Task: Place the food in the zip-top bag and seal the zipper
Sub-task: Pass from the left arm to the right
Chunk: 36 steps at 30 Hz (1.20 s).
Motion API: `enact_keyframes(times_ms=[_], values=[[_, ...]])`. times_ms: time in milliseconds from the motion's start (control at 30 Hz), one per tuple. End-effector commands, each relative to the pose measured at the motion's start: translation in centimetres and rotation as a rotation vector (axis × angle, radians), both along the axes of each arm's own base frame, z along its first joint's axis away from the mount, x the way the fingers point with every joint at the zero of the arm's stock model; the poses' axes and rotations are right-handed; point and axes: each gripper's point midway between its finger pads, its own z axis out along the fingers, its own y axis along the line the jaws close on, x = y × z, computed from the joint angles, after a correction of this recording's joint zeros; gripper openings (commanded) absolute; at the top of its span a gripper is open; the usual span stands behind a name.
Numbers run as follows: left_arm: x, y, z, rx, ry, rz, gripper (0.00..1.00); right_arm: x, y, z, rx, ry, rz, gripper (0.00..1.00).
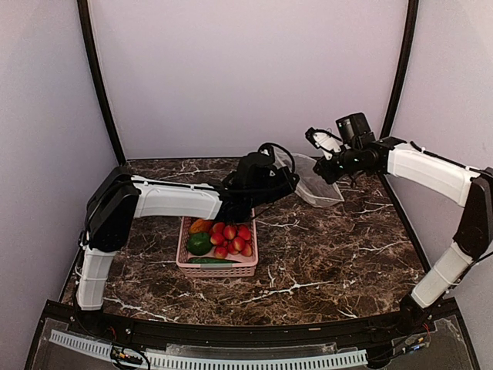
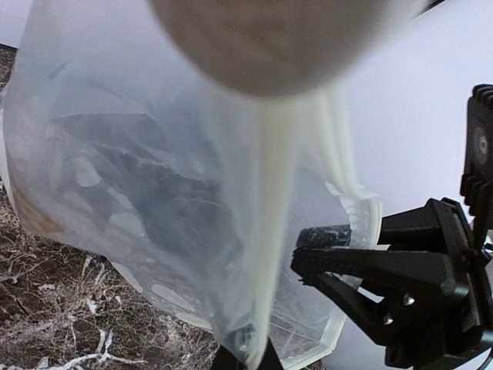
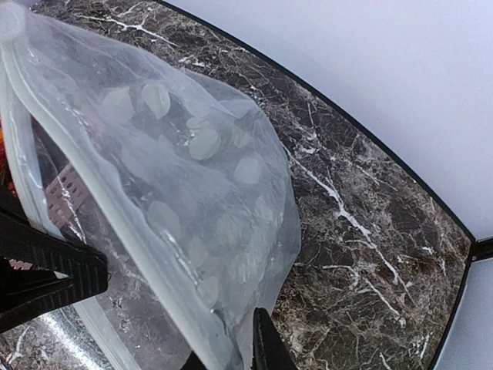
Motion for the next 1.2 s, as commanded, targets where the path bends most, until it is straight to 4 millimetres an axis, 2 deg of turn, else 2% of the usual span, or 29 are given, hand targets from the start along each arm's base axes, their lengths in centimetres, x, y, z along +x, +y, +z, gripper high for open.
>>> enact_keyframes(times_ms=[0,100,200,233,267,300,367,500,600,633,667,700,733,767,800,833,867,967,1067,1167], values=[[-0.3,0.1,-1.2,0.041,0.006,-0.016,0.02,-0.6,-0.5,2.9,0.011,-0.075,0.0,0.11],[-0.3,0.0,-1.3,0.041,0.001,-0.022,0.02,-0.6,-0.5,2.4,0.002,-0.067,0.004,0.11],[-0.4,-0.3,-1.2,0.039,-0.008,-0.035,0.02,-0.2,-0.7,1.8,-0.019,-0.061,-0.011,0.0],[-0.4,-0.4,-1.1,0.042,-0.012,-0.04,0.04,0.0,-0.8,1.7,-0.021,-0.062,-0.013,0.0],[-0.4,-0.3,-1.1,0.045,-0.014,-0.042,0.07,0.1,-0.8,1.6,-0.021,-0.059,-0.018,0.0],[-0.4,-0.3,-1.0,0.055,-0.025,-0.049,0.2,0.3,-0.9,1.7,-0.02,-0.064,-0.022,0.0],[-0.2,-0.3,-0.4,0.087,-0.06,-0.073,0.37,1.0,-1.5,2.3,-0.027,-0.082,-0.048,0.0],[0.7,1.0,2.7,0.191,-0.153,-0.098,0.56,3.5,-4.7,4.6,-0.041,-0.152,-0.131,0.0],[0.3,3.1,4.4,0.282,-0.19,-0.108,0.61,5.4,-8.1,7.4,-0.042,-0.231,-0.219,0.0],[0.2,3.9,3.7,0.33,-0.198,-0.105,0.62,6.0,-9.7,8.3,-0.042,-0.255,-0.261,0.0],[-0.1,4.8,4.5,0.35,-0.203,-0.101,0.63,6.3,-10.7,9.2,-0.039,-0.281,-0.288,0.0],[-0.4,5.7,3.5,0.396,-0.2,-0.098,0.63,6.4,-11.6,9.9,-0.04,-0.304,-0.311,0.0],[-0.8,6.7,4.1,0.412,-0.199,-0.092,0.63,6.4,-12.0,10.4,-0.041,-0.325,-0.321,0.0],[-1.1,7.8,2.5,0.46,-0.181,-0.085,0.63,6.1,-12.1,10.7,-0.039,-0.34,-0.321,0.0],[-1.3,8.8,3.1,0.476,-0.183,-0.066,0.63,5.8,-11.8,10.6,-0.024,-0.34,-0.311,0.0],[-1.7,9.9,1.3,0.523,-0.15,-0.063,0.63,5.3,-11.4,10.0,0.0,-0.325,-0.293,0.0],[-2.0,11.2,1.0,0.559,-0.128,-0.045,0.63,4.8,-10.8,9.0,0.029,-0.296,-0.264,0.0],[-3.0,14.8,-1.6,0.649,-0.028,-0.016,0.63,3.3,-8.4,4.8,0.106,-0.166,-0.169,0.0],[-3.9,17.3,-3.8,0.728,0.026,-0.012,0.63,1.5,-6.0,0.9,0.165,-0.042,-0.059,0.0],[-4.4,19.2,-4.8,0.785,0.062,-0.014,0.63,0.3,-5.1,-1.2,0.198,0.022,-0.006,0.0]])
